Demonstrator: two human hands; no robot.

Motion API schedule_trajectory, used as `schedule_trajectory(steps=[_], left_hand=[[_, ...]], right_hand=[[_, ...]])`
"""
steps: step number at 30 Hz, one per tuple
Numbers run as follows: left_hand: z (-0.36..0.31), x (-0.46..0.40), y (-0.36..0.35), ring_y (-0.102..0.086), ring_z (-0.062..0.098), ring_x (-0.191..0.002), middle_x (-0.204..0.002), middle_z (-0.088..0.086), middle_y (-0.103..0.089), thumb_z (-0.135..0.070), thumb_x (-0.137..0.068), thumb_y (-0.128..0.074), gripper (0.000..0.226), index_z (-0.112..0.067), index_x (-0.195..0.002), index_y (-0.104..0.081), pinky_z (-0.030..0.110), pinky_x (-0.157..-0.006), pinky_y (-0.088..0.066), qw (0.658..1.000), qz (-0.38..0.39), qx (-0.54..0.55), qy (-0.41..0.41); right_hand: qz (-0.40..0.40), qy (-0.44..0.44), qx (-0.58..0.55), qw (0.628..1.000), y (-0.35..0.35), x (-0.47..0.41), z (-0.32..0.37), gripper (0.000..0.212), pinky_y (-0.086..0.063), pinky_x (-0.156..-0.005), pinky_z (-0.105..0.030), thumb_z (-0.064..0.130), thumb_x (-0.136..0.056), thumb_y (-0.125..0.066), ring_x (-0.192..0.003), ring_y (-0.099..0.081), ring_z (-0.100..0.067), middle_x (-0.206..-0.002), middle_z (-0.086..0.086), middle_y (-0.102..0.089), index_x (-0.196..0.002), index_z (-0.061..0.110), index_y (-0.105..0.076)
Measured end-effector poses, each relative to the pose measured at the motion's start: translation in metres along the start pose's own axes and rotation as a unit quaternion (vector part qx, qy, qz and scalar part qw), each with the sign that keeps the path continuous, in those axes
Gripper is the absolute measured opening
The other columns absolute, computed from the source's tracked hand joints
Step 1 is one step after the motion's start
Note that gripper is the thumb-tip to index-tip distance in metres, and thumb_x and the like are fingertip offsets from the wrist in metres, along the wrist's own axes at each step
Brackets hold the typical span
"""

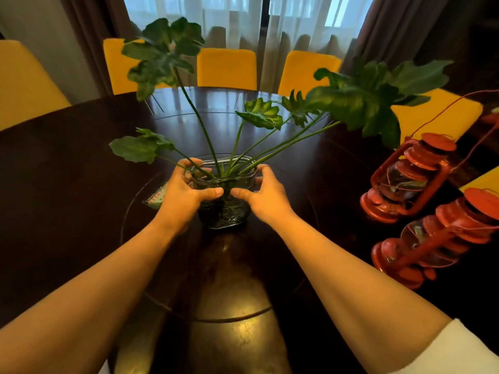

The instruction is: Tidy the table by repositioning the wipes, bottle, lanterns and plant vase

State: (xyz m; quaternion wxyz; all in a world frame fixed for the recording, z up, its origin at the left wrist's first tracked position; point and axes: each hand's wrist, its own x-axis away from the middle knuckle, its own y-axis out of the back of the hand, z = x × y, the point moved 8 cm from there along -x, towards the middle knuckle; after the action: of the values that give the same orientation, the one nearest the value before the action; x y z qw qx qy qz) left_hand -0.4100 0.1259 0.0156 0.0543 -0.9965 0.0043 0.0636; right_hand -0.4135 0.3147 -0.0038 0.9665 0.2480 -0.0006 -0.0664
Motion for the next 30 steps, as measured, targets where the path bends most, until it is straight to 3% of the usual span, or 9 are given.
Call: schedule_trajectory(steps=[6, 11, 15, 19, 22, 24, 27, 29, 30], left_hand=[[0.004, -0.001, 0.003, -0.069, 0.014, -0.089, -0.103, 0.003, -0.066, 0.019, -0.065, -0.074, 0.063, -0.017, -0.110, -0.048, 0.027, -0.076, -0.059, 1.000, -0.004, -0.004, 0.009], [0.004, -0.001, 0.002, -0.070, 0.009, -0.089, -0.108, 0.005, -0.066, 0.019, -0.066, -0.073, 0.061, -0.021, -0.105, -0.050, 0.023, -0.072, -0.057, 1.000, 0.003, 0.008, 0.013], [0.007, 0.002, 0.001, -0.063, 0.018, -0.107, -0.118, 0.007, -0.062, 0.018, -0.068, -0.073, 0.060, -0.023, -0.108, -0.053, 0.031, -0.089, -0.055, 0.999, -0.004, 0.024, 0.022], [0.009, 0.006, -0.003, -0.068, 0.005, -0.090, -0.099, -0.006, -0.069, 0.018, -0.074, -0.069, 0.059, -0.020, -0.116, -0.052, 0.019, -0.074, -0.055, 0.999, -0.005, 0.022, 0.024], [0.008, 0.011, -0.005, -0.069, -0.002, -0.090, -0.093, -0.015, -0.075, 0.018, -0.074, -0.068, 0.062, -0.028, -0.112, -0.052, 0.015, -0.072, -0.053, 1.000, 0.000, 0.009, 0.027], [0.007, 0.014, -0.007, -0.066, -0.008, -0.091, -0.100, -0.017, -0.071, 0.019, -0.071, -0.071, 0.069, -0.026, -0.118, -0.047, 0.015, -0.074, -0.052, 0.999, 0.004, 0.004, 0.034], [0.005, 0.019, -0.004, -0.059, -0.021, -0.088, -0.114, -0.019, -0.057, 0.019, -0.068, -0.072, 0.084, -0.022, -0.134, -0.040, 0.003, -0.069, -0.047, 0.999, -0.007, -0.007, 0.051], [0.006, 0.023, 0.000, -0.049, -0.013, -0.108, -0.138, -0.008, -0.048, 0.015, -0.070, -0.074, 0.097, -0.013, -0.150, -0.026, -0.001, -0.071, -0.043, 0.996, -0.009, -0.031, 0.083], [0.006, 0.025, 0.003, -0.040, -0.004, -0.121, -0.148, 0.000, -0.039, 0.012, -0.071, -0.075, 0.102, -0.012, -0.153, -0.018, 0.002, -0.079, -0.041, 0.994, -0.009, -0.046, 0.100]], right_hand=[[-0.001, 0.005, 0.003, 1.000, -0.001, 0.000, -0.002, 0.073, -0.050, -0.089, -0.039, 0.046, -0.067, -0.082, -0.108, -0.057, -0.019, -0.119, -0.001, -0.059, -0.126, 0.028, -0.044], [-0.001, 0.002, 0.009, 1.000, -0.002, 0.002, -0.002, 0.076, -0.048, -0.087, -0.036, 0.049, -0.068, -0.080, -0.112, -0.055, -0.020, -0.125, -0.002, -0.057, -0.130, 0.029, -0.041], [-0.008, -0.006, 0.005, 1.000, -0.003, 0.007, -0.002, 0.077, -0.047, -0.092, -0.039, 0.049, -0.070, -0.078, -0.116, -0.053, -0.020, -0.130, -0.003, -0.053, -0.133, 0.030, -0.038], [-0.005, -0.015, 0.023, 1.000, -0.005, 0.010, 0.001, 0.077, -0.047, -0.092, -0.039, 0.051, -0.072, -0.076, -0.116, -0.053, -0.022, -0.132, -0.003, -0.052, -0.134, 0.029, -0.036], [-0.008, -0.015, 0.027, 0.999, -0.006, 0.012, 0.003, 0.076, -0.047, -0.093, -0.037, 0.052, -0.072, -0.076, -0.117, -0.053, -0.022, -0.130, -0.004, -0.054, -0.133, 0.026, -0.038], [-0.011, -0.019, 0.023, 0.999, -0.006, 0.014, 0.002, 0.076, -0.046, -0.093, -0.036, 0.052, -0.072, -0.075, -0.117, -0.053, -0.021, -0.130, -0.004, -0.055, -0.133, 0.024, -0.039], [-0.011, -0.025, 0.020, 0.999, -0.007, 0.018, 0.003, 0.077, -0.046, -0.096, -0.038, 0.050, -0.073, -0.076, -0.120, -0.052, -0.022, -0.131, -0.004, -0.054, -0.134, 0.024, -0.039], [-0.005, -0.024, 0.034, 0.999, -0.010, 0.021, 0.007, 0.085, -0.042, -0.098, -0.037, 0.047, -0.073, -0.078, -0.127, -0.047, -0.025, -0.139, -0.006, -0.049, -0.141, 0.021, -0.034], [0.002, -0.028, 0.048, 0.998, -0.012, 0.022, 0.008, 0.093, -0.040, -0.099, -0.037, 0.047, -0.073, -0.078, -0.131, -0.043, -0.026, -0.144, -0.008, -0.044, -0.146, 0.020, -0.027]])
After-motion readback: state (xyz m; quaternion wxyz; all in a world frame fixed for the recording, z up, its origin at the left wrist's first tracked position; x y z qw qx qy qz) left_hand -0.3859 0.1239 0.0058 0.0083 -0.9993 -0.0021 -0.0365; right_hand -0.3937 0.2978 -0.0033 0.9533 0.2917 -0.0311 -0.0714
